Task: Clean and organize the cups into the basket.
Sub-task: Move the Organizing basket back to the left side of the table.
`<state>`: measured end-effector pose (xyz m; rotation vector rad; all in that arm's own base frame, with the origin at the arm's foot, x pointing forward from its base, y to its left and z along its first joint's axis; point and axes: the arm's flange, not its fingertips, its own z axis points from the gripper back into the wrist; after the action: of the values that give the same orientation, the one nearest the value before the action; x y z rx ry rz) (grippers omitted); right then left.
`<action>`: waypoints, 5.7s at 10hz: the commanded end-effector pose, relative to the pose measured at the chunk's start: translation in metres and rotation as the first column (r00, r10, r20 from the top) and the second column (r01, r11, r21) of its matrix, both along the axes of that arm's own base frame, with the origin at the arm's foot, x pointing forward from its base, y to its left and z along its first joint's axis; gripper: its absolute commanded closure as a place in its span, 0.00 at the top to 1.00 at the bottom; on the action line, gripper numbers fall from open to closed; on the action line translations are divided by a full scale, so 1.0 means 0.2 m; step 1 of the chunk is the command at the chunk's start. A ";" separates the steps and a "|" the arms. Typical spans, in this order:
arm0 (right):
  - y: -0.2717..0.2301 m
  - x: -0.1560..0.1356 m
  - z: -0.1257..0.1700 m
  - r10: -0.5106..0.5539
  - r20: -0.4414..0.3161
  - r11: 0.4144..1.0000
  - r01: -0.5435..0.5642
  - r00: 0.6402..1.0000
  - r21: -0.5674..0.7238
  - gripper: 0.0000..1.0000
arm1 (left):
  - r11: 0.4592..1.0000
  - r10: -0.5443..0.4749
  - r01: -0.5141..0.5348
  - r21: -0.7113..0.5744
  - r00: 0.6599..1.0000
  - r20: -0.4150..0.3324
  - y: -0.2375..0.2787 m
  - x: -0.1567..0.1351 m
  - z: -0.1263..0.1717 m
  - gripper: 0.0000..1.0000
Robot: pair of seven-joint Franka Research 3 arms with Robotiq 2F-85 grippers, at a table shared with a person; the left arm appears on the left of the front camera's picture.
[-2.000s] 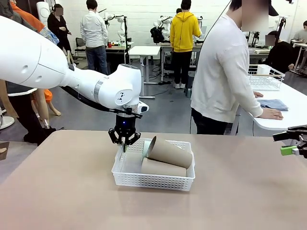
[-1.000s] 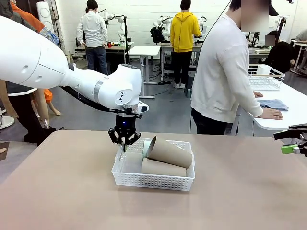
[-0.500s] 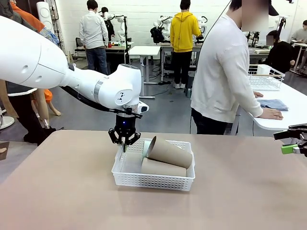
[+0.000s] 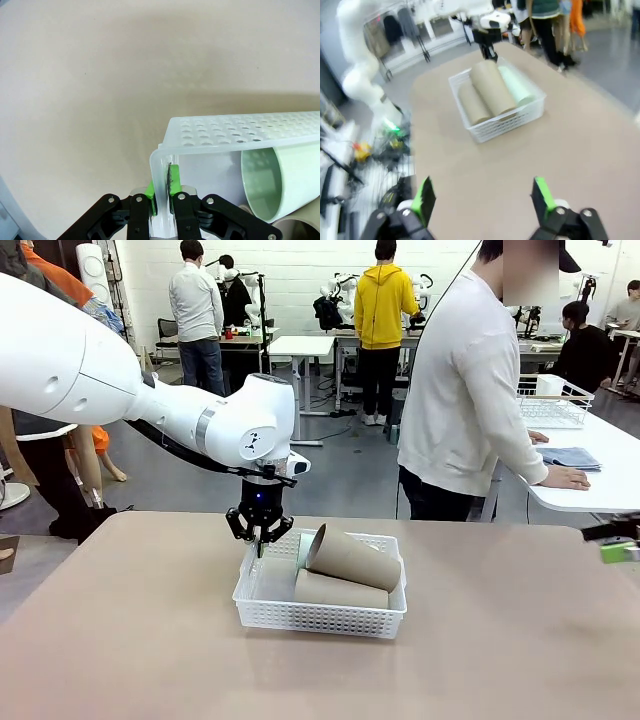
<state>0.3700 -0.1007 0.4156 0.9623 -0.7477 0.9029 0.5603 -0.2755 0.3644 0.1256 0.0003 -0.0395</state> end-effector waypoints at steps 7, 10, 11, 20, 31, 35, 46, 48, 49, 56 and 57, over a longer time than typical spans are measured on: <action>-0.52 -0.24 -0.05 -0.115 -0.889 0.928 0.366 0.442 0.062 1.00 | 1.000 -0.004 0.004 0.010 1.000 0.007 0.00 0.00 0.01 0.00; -0.60 -0.26 -0.11 -0.167 -0.876 0.895 0.443 0.453 0.058 1.00 | 1.000 -0.004 0.004 0.010 1.000 0.007 0.00 0.00 0.01 0.00; -0.55 -0.29 -0.12 -0.125 -0.898 0.926 0.373 0.421 0.047 1.00 | 1.000 -0.004 0.004 0.010 1.000 0.007 0.00 0.00 0.01 0.00; -0.55 -0.29 -0.12 -0.125 -0.898 0.926 0.373 0.421 0.047 1.00 | 0.997 0.054 -0.052 0.062 0.998 -0.037 0.71 -0.25 0.22 0.06; -0.55 -0.29 -0.12 -0.125 -0.898 0.926 0.373 0.421 0.047 1.00 | 0.998 0.062 -0.062 -0.029 0.998 -0.001 1.69 -0.28 0.18 0.06; -0.55 -0.29 -0.12 -0.125 -0.898 0.926 0.373 0.421 0.047 1.00 | 0.999 0.028 -0.029 -0.041 0.999 -0.024 1.71 -0.16 0.14 0.06; -0.55 -0.29 -0.12 -0.125 -0.898 0.926 0.373 0.421 0.047 1.00 | 0.994 0.047 -0.046 -0.094 0.999 0.005 1.69 -0.13 0.16 1.00; -0.55 -0.29 -0.12 -0.125 -0.898 0.926 0.373 0.421 0.047 1.00 | 0.995 0.060 -0.059 -0.081 0.998 0.016 1.68 -0.16 0.19 1.00; -0.55 -0.29 -0.12 -0.125 -0.898 0.926 0.373 0.421 0.047 1.00 | 0.995 0.086 -0.085 -0.056 0.996 0.028 1.66 -0.18 0.23 1.00; -0.55 -0.29 -0.12 -0.125 -0.898 0.926 0.373 0.421 0.047 1.00 | 0.957 0.246 -0.272 0.101 0.946 0.212 0.88 -0.81 0.73 1.00; -0.55 -0.29 -0.12 -0.125 -0.898 0.926 0.373 0.421 0.047 1.00 | 0.961 0.237 -0.261 0.096 0.949 0.209 0.84 -0.87 0.72 1.00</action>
<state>0.3148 -0.2107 0.3912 1.3204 -0.0594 -0.0765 0.3900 -0.1128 0.5209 0.2639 -0.1887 0.2153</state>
